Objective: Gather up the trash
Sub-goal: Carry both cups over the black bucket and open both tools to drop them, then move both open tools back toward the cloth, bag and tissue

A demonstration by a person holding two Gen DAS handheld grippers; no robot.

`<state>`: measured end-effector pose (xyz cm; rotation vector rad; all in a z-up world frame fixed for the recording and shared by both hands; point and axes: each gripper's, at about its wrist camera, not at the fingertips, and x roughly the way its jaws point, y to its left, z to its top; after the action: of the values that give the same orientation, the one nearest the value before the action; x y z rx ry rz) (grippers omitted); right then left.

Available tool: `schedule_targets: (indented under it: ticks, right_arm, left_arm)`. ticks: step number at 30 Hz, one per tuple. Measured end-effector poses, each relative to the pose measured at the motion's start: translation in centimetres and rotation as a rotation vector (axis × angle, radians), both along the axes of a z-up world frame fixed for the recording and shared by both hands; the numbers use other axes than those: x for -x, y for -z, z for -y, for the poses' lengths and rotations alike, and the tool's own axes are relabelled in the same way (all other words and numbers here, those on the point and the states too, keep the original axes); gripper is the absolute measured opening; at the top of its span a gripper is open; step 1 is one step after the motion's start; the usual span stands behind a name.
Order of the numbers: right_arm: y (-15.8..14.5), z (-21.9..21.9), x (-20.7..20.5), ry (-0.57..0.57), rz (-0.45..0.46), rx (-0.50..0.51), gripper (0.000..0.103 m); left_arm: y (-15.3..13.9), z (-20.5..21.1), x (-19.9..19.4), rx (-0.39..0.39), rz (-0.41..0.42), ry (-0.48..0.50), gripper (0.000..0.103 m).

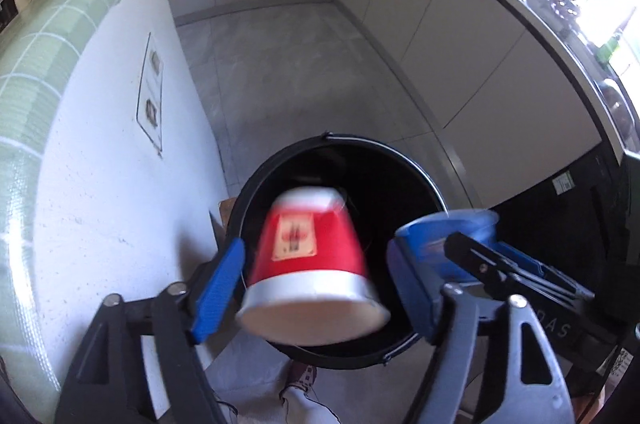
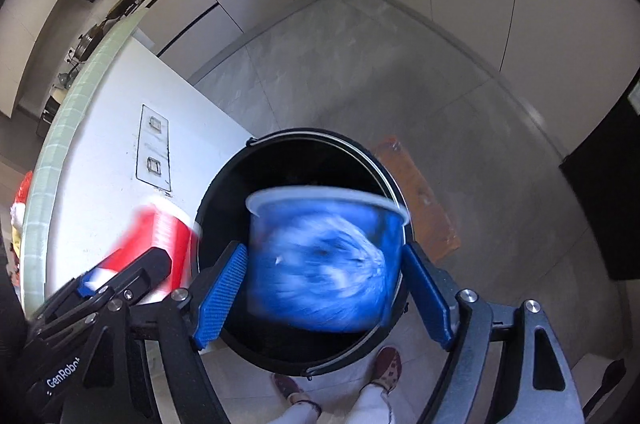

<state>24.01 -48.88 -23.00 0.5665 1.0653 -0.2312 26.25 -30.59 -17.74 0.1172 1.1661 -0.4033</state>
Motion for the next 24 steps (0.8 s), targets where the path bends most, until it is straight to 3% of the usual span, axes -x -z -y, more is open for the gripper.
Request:
schedule_targets:
  ticks: [6,13,20,24]
  right_arm:
    - [-1.2,1.0,0.0,0.028,0.023,0.004,0.085]
    - [-7.1,0.1,1.1,0.056,0.087,0.126,0.085]
    - [-13.2,-5.5,1.4,0.02,0.152,0.23,0.085]
    - [-15.9,-10.3,1.4,0.001,0.186,0.26,0.085]
  left_arm:
    - [-2.8,0.6,0.4,0.033,0.029,-0.021,0.084]
    - [-8.4,-0.1,0.6,0.103,0.082,-0.012,0.084]
    - [-13.7,-5.0,1.2,0.146,0.178,-0.023,0.084]
    - [-15.7,-10.7,1.3,0.155,0.218,-0.072,0.084]
